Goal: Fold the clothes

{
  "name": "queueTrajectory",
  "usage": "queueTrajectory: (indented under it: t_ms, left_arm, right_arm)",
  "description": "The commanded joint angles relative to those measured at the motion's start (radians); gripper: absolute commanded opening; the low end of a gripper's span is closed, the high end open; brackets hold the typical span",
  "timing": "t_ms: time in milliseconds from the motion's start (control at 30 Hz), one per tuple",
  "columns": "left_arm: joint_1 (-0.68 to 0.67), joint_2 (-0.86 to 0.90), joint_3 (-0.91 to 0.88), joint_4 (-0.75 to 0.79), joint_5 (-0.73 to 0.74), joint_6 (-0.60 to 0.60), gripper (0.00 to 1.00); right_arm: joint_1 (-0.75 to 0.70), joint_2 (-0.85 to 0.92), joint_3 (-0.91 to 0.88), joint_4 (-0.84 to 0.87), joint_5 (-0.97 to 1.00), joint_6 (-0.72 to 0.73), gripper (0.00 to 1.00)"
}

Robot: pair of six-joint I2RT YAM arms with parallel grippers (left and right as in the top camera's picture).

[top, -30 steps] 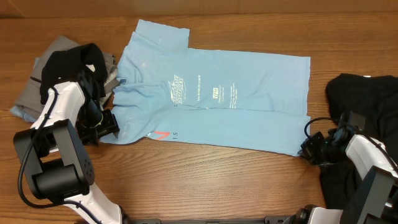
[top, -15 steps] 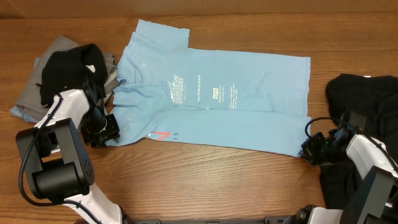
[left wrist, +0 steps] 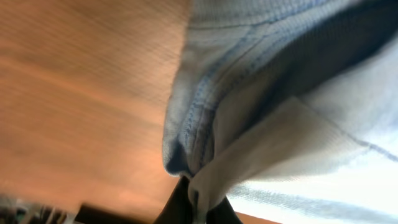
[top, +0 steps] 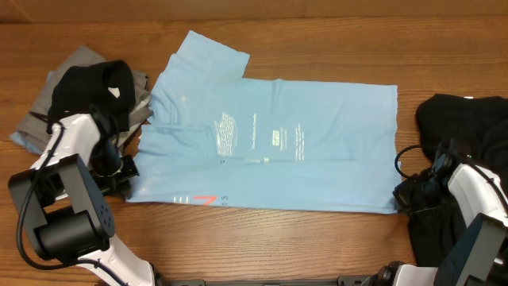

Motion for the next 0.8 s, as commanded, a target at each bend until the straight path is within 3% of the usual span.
queueTrajectory:
  t_ms: [0,200,367,500,533,600,767]
  left_arm:
    - [0.046,-0.015,0.031,-0.083,-0.115,-0.038,0.04]
    - [0.055,-0.015,0.031,-0.136,-0.188,-0.084,0.04]
    - [0.055,-0.015,0.031,-0.164,-0.196,-0.094,0.04]
    - [0.048,-0.015,0.051,-0.171,-0.155,-0.084,0.08]
    - [0.045,-0.018,0.077,-0.193,-0.145,-0.08,0.11]
    - [0.041,-0.029,0.124,-0.227,-0.145,-0.076,0.22]
    - [0.039,-0.077,0.302,-0.305,-0.076,-0.036,0.55]
  right_arm:
    - [-0.009,-0.005,0.033,-0.07,0.078,0.012,0.04]
    - [-0.024,-0.005,0.033,-0.06,0.227,0.09,0.04]
    - [-0.074,-0.005,0.033,-0.08,0.231,0.114,0.04]
    - [-0.087,-0.005,0.037,-0.075,0.23,0.113,0.18]
    - [-0.087,-0.005,0.045,-0.076,0.232,0.113,0.34]
    - [-0.087,-0.006,0.071,-0.083,0.232,0.113,0.56]
    - [-0.087,-0.006,0.204,-0.118,0.178,0.088,0.6]
